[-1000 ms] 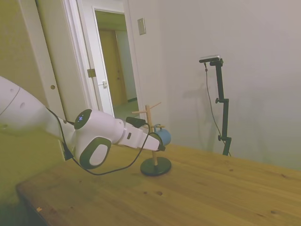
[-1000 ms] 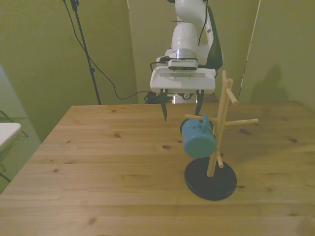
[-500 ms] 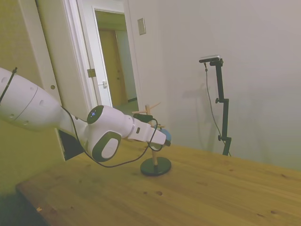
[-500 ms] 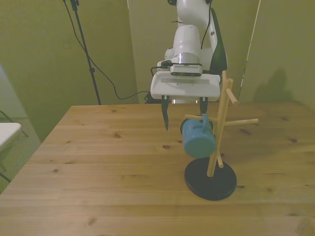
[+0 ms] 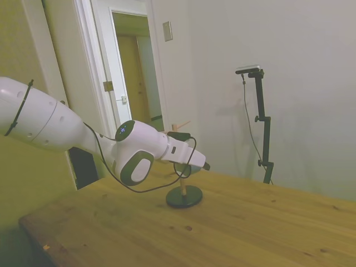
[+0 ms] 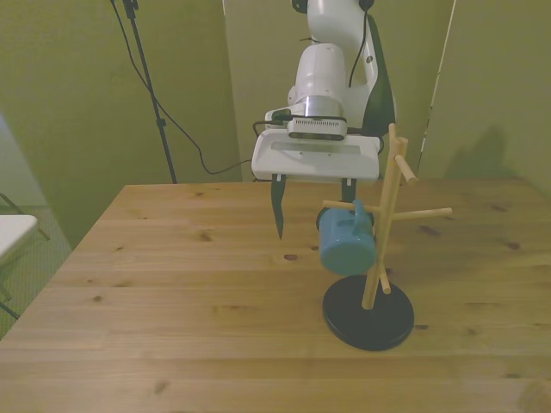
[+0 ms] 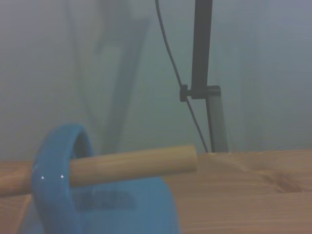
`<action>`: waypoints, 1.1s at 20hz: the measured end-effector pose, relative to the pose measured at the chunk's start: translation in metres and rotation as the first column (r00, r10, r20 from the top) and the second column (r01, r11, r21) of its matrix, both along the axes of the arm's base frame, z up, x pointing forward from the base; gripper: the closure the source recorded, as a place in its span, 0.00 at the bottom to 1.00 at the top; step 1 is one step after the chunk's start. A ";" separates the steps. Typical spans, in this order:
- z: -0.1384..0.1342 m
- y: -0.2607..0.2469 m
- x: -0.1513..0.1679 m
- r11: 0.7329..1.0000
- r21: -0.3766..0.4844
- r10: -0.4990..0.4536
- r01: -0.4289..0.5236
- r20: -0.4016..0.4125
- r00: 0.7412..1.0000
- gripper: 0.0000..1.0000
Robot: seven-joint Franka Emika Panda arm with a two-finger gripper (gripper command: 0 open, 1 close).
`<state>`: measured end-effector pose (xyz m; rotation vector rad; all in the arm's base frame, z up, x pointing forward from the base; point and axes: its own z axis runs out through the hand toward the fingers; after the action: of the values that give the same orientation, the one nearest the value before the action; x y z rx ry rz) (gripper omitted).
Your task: Unload the mug
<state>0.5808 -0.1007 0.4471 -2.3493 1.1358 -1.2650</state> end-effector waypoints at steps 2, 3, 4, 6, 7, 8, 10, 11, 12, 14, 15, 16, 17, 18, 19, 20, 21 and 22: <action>0.000 0.002 0.001 1.000 -0.002 0.006 -0.006 -0.005 1.000 1.00; 0.000 0.003 0.002 1.000 -0.002 0.008 -0.008 -0.007 1.000 1.00; 0.000 0.004 0.002 1.000 -0.002 0.009 -0.009 -0.009 1.000 1.00; 0.001 0.005 0.002 1.000 -0.003 0.011 -0.011 -0.010 1.000 1.00; 0.001 0.005 0.003 1.000 -0.004 0.011 -0.012 -0.010 1.000 1.00; 0.002 0.005 0.003 1.000 -0.004 0.011 -0.011 -0.010 1.000 1.00; 0.002 0.004 0.003 1.000 -0.005 0.011 -0.011 -0.010 1.000 1.00; 0.002 0.004 0.003 1.000 -0.005 0.011 -0.011 -0.011 1.000 1.00; 0.002 0.004 0.003 1.000 -0.006 0.011 -0.011 -0.011 1.000 1.00; 0.002 0.006 0.003 1.000 -0.006 0.013 -0.013 -0.013 1.000 1.00; 0.002 0.007 0.003 1.000 -0.006 0.015 -0.015 -0.014 1.000 1.00; 0.002 0.007 0.003 1.000 -0.006 0.016 -0.016 -0.015 1.000 1.00; 0.002 0.008 0.003 1.000 -0.006 0.016 -0.017 -0.017 1.000 1.00; 0.001 0.008 0.003 1.000 -0.005 0.017 -0.017 -0.019 1.000 1.00; 0.001 0.008 0.003 1.000 -0.005 0.018 -0.018 -0.020 1.000 1.00; 0.001 0.009 0.004 1.000 -0.005 0.020 -0.020 -0.021 1.000 1.00; 0.001 0.010 0.004 1.000 -0.005 0.021 -0.022 -0.021 1.000 1.00; 0.001 0.011 0.004 1.000 -0.005 0.023 -0.023 -0.022 0.999 1.00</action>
<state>0.5847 -0.0895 0.4480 -2.3785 1.1097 -1.2388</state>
